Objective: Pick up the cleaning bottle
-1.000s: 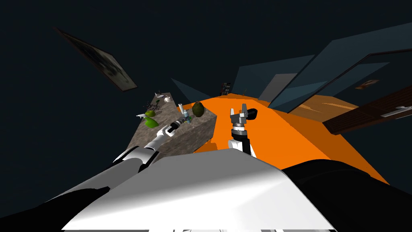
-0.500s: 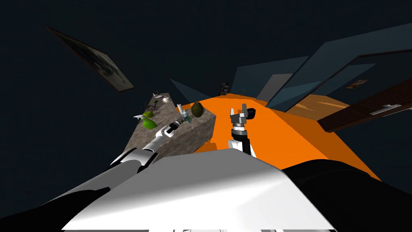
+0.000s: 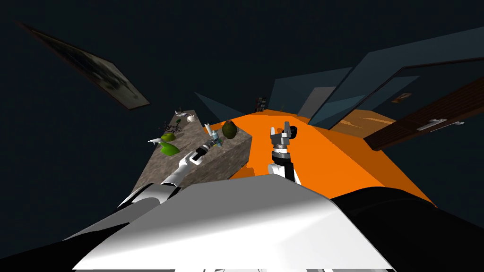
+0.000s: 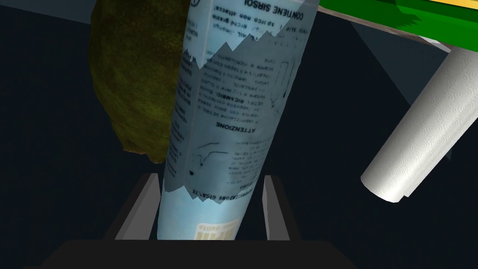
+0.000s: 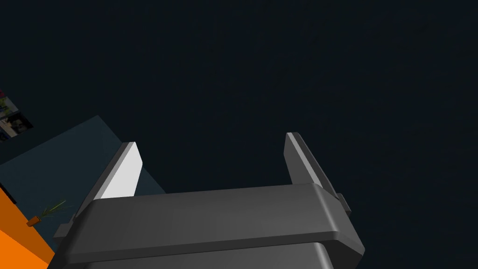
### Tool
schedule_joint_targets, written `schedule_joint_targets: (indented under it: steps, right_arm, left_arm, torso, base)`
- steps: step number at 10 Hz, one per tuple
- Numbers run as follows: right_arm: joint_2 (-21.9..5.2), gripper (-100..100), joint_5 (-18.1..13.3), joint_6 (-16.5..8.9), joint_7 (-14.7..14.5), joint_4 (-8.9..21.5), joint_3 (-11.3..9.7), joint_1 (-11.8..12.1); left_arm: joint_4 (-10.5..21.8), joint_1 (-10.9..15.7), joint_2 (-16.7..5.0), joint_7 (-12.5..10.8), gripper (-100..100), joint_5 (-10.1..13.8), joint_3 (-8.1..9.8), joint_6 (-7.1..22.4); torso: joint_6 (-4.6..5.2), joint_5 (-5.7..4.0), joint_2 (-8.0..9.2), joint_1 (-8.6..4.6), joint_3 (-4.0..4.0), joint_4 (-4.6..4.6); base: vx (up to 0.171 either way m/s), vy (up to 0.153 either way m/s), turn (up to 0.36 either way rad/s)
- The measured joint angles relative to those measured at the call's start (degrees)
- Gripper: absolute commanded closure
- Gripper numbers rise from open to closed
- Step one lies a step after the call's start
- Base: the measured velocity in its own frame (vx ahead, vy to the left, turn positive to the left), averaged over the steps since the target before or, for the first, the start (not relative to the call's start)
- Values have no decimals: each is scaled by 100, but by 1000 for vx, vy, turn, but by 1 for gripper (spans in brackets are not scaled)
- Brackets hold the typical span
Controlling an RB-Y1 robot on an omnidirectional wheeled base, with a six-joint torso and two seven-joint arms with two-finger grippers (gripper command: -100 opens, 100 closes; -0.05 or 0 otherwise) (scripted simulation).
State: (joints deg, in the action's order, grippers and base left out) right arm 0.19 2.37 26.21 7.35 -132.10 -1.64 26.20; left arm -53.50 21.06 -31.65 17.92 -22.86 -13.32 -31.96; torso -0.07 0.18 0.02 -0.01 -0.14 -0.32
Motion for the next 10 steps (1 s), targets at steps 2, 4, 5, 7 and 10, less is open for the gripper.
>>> schedule_joint_targets:
  steps: [2,4,5,7,10]
  right_arm:
    - [0,0,0,0,0,0,0,0]
    - [0,0,0,0,0,0,0,0]
    - [0,0,0,0,0,0,0,0]
    - [0,0,0,0,0,0,0,0]
    - [0,0,0,0,0,0,0,0]
  left_arm:
    - [-369,-373,-75,-30,100,-3,211,77]
    - [-701,-704,-115,-43,100,-4,384,135]
    - [-989,-928,-151,-69,100,-6,462,204]
    - [-1388,-1361,-213,-96,100,0,637,248]
    - [-1564,-1676,-204,-73,100,-1,767,231]
  torso:
    - [2,2,-8,-1,-5,-3]
    - [4,10,-8,1,-12,-18]
    - [-2,11,-5,2,-12,-20]
    - [-4,15,-5,11,-14,-24]
    - [-19,31,1,25,-24,-49]
  base:
    - [28,-1,-60]
    - [39,-5,-152]
    - [19,0,13]
    - [41,-3,-139]
    - [17,-3,-60]
